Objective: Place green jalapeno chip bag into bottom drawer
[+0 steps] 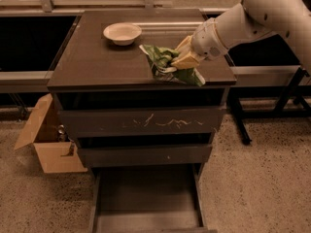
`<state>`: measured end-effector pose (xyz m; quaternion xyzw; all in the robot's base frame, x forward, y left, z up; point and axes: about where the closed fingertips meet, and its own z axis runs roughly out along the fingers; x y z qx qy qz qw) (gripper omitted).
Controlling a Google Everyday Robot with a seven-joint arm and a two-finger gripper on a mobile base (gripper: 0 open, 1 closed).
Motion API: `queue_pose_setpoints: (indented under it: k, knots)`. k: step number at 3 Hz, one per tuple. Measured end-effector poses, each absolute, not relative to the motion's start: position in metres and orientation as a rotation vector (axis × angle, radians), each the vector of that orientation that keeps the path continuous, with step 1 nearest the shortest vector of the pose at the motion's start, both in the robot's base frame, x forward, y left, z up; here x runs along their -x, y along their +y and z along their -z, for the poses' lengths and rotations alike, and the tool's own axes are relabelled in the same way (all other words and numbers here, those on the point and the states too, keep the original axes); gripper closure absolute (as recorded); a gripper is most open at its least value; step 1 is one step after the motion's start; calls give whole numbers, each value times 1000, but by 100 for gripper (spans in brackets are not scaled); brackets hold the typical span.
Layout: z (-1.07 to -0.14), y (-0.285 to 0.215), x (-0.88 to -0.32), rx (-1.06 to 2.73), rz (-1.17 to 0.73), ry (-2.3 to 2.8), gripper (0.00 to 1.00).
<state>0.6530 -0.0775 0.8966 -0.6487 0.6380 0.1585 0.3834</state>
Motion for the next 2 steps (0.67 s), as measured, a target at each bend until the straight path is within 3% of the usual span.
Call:
queue_pose_setpoints:
  k: [2]
  knots:
    - [-852, -69, -558, 1651, -529, 1715, 100]
